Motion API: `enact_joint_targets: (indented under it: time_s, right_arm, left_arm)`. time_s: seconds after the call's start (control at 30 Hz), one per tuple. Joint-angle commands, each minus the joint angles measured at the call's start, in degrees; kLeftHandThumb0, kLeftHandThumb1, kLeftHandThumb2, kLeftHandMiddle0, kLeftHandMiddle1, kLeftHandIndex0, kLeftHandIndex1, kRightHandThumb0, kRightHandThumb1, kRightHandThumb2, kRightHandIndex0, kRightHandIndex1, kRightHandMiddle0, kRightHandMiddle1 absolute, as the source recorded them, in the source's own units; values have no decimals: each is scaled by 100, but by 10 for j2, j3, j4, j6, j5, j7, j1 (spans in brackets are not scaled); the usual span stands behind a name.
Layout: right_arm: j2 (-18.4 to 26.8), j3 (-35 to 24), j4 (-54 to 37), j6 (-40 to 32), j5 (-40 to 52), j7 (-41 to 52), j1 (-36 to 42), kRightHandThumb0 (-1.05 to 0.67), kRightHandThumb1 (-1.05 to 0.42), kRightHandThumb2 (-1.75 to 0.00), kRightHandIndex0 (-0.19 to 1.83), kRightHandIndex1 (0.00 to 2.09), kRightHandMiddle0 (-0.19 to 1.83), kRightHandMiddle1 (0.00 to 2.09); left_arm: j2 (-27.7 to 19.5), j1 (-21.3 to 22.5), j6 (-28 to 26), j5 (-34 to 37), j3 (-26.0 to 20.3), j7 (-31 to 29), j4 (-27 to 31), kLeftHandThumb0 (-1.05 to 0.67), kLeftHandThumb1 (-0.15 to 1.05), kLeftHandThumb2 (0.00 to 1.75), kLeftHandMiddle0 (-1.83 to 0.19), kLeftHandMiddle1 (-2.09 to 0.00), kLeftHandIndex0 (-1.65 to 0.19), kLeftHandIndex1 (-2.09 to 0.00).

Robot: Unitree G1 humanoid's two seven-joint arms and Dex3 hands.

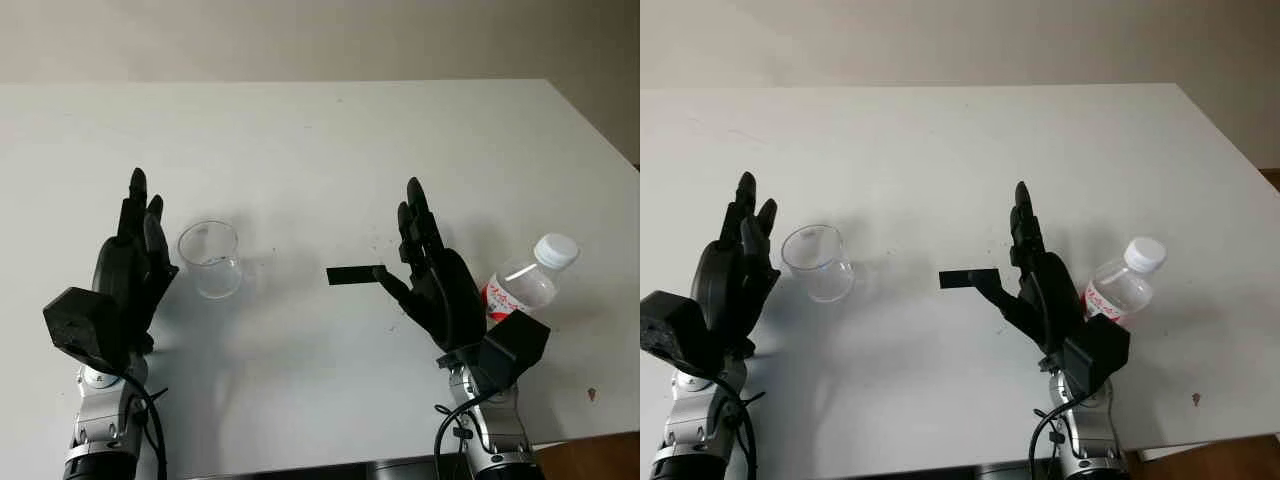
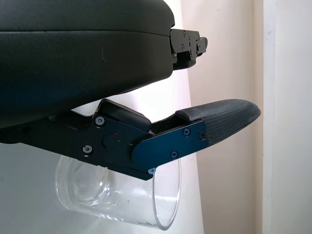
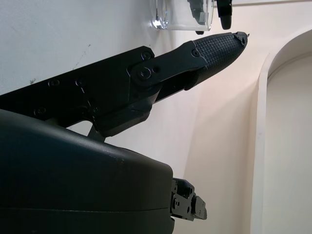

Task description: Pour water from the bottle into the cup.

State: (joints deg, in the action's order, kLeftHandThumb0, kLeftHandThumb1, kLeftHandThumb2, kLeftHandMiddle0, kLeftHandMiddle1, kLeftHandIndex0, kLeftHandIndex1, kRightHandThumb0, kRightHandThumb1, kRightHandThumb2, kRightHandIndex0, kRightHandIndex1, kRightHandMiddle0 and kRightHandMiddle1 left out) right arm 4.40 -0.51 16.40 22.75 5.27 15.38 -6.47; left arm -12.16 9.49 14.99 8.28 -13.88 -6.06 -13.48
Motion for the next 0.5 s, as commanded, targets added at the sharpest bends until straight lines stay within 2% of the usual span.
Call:
enact_joint_targets:
  time_s: [0.0, 0.3, 0.47]
  right_arm:
    - [-3, 0, 19, 12, 2, 1, 9, -91, -102, -5, -19, 0, -19, 0]
    - [-5, 3, 32, 19, 1, 2, 10, -92, -103, -6, -19, 0, -19, 0]
    - [-2, 12, -1, -1, 0, 6, 10, -93, -102, -5, -19, 0, -19, 0]
  left_arm:
    - [2, 6, 2, 4, -1, 0, 9, -80, 105, 75, 19, -40, 4, 0]
    - [7, 1, -3, 1, 6, 1, 9, -80, 105, 75, 19, -39, 6, 0]
    - [8, -2, -7, -1, 7, 0, 12, -82, 105, 75, 19, -37, 7, 0]
